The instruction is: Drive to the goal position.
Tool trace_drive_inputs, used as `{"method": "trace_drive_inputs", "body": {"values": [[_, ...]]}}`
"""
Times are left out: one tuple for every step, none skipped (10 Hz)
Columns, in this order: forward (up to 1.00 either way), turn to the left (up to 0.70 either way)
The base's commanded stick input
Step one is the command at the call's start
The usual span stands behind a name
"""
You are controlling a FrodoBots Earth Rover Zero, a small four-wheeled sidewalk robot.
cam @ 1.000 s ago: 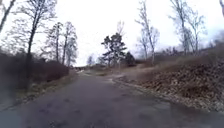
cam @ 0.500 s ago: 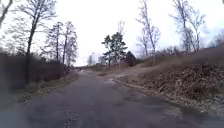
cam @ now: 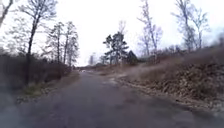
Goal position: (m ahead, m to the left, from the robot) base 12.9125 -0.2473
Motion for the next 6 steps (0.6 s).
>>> {"method": "trace_drive_inputs", "body": {"values": [[0.5, 0.51], [0.5, 0.51], [0.5, 0.51], [0.5, 0.51], [0.5, 0.51], [0.5, 0.32]]}}
